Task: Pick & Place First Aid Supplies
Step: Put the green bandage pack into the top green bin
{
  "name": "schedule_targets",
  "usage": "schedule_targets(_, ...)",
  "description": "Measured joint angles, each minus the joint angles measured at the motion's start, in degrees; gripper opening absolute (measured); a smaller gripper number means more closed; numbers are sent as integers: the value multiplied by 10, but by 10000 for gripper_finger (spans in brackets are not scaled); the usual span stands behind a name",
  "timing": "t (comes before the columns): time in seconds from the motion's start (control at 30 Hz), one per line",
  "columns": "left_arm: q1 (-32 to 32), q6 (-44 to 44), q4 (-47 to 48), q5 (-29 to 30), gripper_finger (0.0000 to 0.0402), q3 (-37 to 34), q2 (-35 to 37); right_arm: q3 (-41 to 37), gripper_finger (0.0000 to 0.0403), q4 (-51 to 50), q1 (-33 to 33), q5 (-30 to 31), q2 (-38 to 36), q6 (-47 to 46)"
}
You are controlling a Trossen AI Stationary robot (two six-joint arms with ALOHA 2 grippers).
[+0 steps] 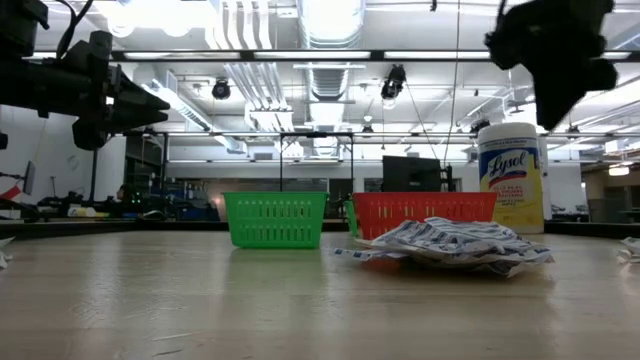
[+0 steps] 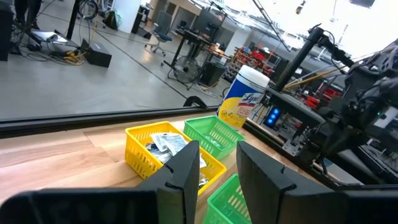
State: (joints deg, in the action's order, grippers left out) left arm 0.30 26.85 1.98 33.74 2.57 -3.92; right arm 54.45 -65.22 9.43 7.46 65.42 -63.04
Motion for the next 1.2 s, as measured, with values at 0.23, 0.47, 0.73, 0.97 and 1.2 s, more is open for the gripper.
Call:
schedule_targets(0.23, 0, 0, 0, 0, 108, 0, 0, -60, 72, 16, 20, -20, -37, -27)
schedule_targets(0.47, 0, 0, 0, 0, 108, 0, 0, -81, 75, 17, 20, -58, -51, -30)
schedule_targets(0.73, 0, 0, 0, 0, 108, 0, 0, -72, 86, 17, 21, -91, -50, -28)
schedule_targets(0.97, 0, 0, 0, 0, 108, 0, 0, -71, 86, 17, 21, -115, -49, 11)
schedule_targets(1.2, 0, 0, 0, 0, 108, 0, 0, -88, 77, 25, 44, -180, -46, 27)
